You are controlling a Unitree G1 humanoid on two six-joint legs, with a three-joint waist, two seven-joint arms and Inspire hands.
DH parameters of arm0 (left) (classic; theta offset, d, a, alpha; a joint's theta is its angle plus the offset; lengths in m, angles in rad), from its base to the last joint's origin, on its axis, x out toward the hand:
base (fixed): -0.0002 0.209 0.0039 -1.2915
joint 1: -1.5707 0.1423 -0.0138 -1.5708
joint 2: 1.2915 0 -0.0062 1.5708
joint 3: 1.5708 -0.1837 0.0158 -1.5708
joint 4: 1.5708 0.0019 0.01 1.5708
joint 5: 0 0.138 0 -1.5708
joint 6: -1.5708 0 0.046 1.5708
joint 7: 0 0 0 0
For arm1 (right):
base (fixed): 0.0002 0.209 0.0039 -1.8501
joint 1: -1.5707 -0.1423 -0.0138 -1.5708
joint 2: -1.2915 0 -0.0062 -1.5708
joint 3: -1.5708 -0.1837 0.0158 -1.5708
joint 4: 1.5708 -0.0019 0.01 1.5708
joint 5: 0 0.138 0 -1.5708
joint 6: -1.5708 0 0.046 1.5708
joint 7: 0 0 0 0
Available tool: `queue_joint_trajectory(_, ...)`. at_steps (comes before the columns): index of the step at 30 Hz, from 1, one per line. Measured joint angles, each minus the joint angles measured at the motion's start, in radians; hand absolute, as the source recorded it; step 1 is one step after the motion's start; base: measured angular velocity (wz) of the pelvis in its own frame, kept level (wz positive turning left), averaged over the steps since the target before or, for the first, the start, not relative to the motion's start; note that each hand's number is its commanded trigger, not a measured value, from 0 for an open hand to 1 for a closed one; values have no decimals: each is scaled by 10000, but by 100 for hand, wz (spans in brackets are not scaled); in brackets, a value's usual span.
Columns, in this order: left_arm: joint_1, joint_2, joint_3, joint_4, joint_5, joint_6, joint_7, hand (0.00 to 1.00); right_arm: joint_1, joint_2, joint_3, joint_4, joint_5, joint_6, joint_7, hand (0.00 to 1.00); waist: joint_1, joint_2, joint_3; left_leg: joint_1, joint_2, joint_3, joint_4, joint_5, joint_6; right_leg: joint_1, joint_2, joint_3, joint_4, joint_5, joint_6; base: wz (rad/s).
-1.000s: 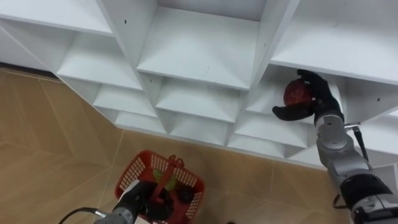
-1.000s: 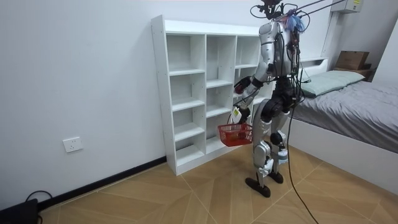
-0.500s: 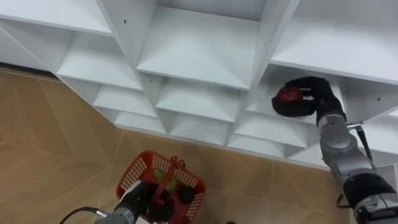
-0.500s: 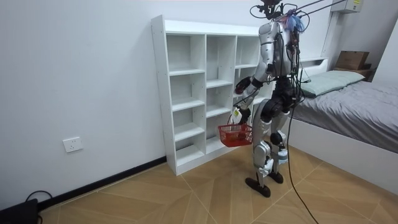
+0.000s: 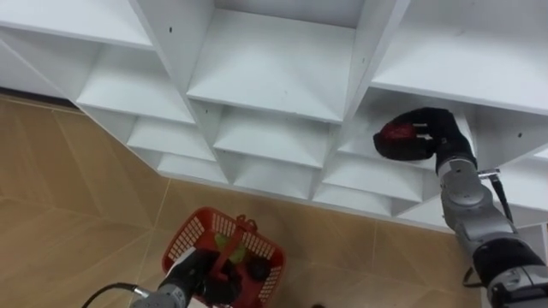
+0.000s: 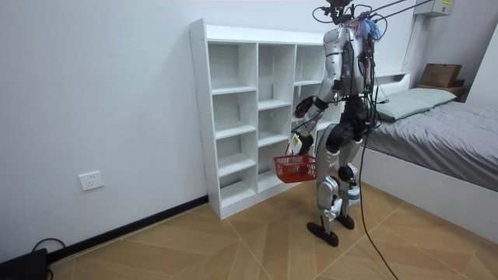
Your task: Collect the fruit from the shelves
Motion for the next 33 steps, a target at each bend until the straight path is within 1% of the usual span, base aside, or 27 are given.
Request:
queue_joint_trajectory(5,-57,1,-71,-19,-34,-65,8,100,10,-3,250,-92,-224,-14,-35,100,-53,4,-2,12,3,1,2,0,0,8,4,1,4,2,-2,0)
queue_joint_trajectory(8,-134,-6,-160,-17,-359,-117,48,100,50,-2,533,-251,-318,-6,13,100,-65,14,-8,20,7,16,3,0,0,9,6,11,8,5,-6,0)
queue_joint_trajectory(13,-114,-12,-263,-18,-383,-178,160,100,426,68,686,-781,-335,-9,123,100,-66,42,-25,66,8,28,3,0,0,35,6,39,19,7,-6,0)
queue_joint_trajectory(16,-96,-36,-262,-48,-380,-184,293,100,634,269,696,-803,-336,-17,176,100,-88,64,-37,261,11,28,1,-1,0,266,11,16,-31,6,-6,1)
queue_joint_trajectory(17,-97,-66,-262,-111,-380,-232,383,100,725,349,699,-829,-335,-20,188,100,-87,81,-45,334,13,28,-21,-2,0,332,11,0,-35,6,-5,4)
queue_joint_trajectory(19,-122,-109,-279,-131,-383,-369,472,100,831,369,815,-885,-339,-25,287,100,-99,112,-63,389,13,24,-20,-3,0,405,12,-14,-51,6,-5,3)
queue_joint_trajectory(20,-123,-107,-277,-207,-371,-459,484,100,1022,376,845,-1122,-333,-25,367,100,-108,127,-73,390,13,18,-20,-4,0,414,15,-23,-52,6,-5,3)
queue_joint_trajectory(22,-114,-105,-272,-381,-371,-478,521,100,1566,402,926,-1870,-370,-35,425,100,-103,150,-87,393,16,27,-15,-3,0,416,15,-22,-41,7,-6,0)
queue_joint_trajectory(24,-60,-109,-274,-584,-374,-591,653,100,2045,488,1172,-2465,-514,-149,681,100,-116,183,-108,467,30,146,-28,-3,0,429,24,89,-25,9,-8,-12)
queue_joint_trajectory(26,-36,-119,-273,-638,-375,-695,677,100,2251,646,1181,-2675,-703,-147,899,100,-158,218,-130,541,31,196,-61,-3,1,483,28,143,-39,11,-6,-10)
queue_joint_trajectory(27,-32,-123,-281,-663,-377,-708,679,100,2339,721,1220,-2761,-709,-151,1028,100,-251,230,-138,591,32,213,-65,-3,1,531,34,168,-56,14,-2,0)
queue_joint_trajectory(29,-30,-154,-297,-694,-379,-719,677,100,2395,727,1331,-2775,-704,-151,1253,100,-378,258,-159,662,36,294,-78,-3,2,583,36,214,-57,17,4,-4)
queue_joint_trajectory(31,-32,-233,-295,-714,-387,-741,678,100,2468,724,1384,-2890,-734,-151,1442,100,-405,295,-183,705,40,380,-85,-3,2,585,26,259,-42,24,15,-10)
queue_joint_trajectory(33,-32,-347,-340,-715,-389,-782,679,100,2861,708,1437,-3368,-738,-153,1596,100,-468,326,-203,821,53,491,-92,-3,3,681,20,267,-48,24,16,-4)
